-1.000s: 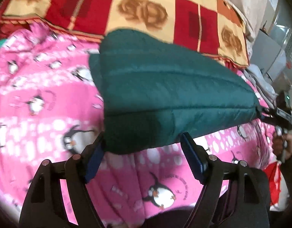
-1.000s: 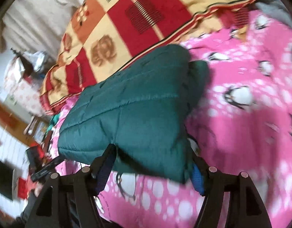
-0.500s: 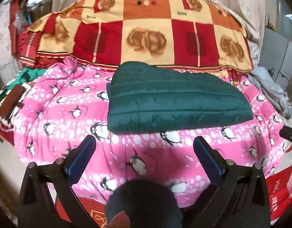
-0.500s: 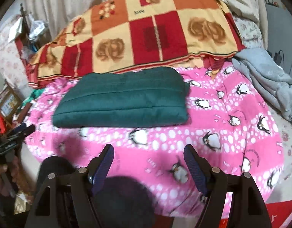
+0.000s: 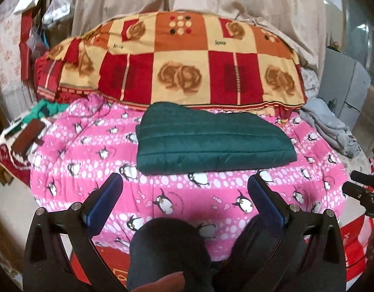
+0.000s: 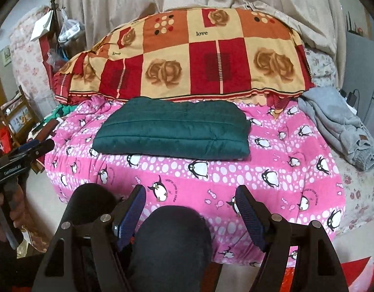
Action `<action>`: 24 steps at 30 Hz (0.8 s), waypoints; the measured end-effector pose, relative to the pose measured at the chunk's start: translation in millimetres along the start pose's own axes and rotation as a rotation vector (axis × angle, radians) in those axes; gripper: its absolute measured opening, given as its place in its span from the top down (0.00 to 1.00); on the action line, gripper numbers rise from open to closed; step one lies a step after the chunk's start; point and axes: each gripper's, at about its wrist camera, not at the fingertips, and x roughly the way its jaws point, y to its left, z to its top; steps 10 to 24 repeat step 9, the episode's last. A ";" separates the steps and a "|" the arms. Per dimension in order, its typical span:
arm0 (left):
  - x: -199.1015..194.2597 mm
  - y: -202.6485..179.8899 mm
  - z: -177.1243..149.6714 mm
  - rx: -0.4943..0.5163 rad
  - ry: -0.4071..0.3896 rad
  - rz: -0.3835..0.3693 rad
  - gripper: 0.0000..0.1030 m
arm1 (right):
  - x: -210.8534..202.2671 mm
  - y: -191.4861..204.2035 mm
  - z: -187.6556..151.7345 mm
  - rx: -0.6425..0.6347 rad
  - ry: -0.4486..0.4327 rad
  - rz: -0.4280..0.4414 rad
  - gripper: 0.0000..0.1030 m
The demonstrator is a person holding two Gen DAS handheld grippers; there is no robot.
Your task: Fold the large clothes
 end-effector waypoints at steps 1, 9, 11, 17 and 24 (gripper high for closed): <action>-2.7 -3.0 0.1 0.005 -0.004 0.000 0.00 | -0.6 0.2 0.4 -0.003 -0.003 -0.002 0.29; -6.9 -16.6 -6.1 0.029 -0.018 -0.003 0.00 | 2.7 8.3 -0.5 -0.003 -0.012 -0.007 0.29; -6.9 -16.6 -6.1 0.029 -0.018 -0.003 0.00 | 2.7 8.3 -0.5 -0.003 -0.012 -0.007 0.29; -6.9 -16.6 -6.1 0.029 -0.018 -0.003 0.00 | 2.7 8.3 -0.5 -0.003 -0.012 -0.007 0.29; -6.9 -16.6 -6.1 0.029 -0.018 -0.003 0.00 | 2.7 8.3 -0.5 -0.003 -0.012 -0.007 0.29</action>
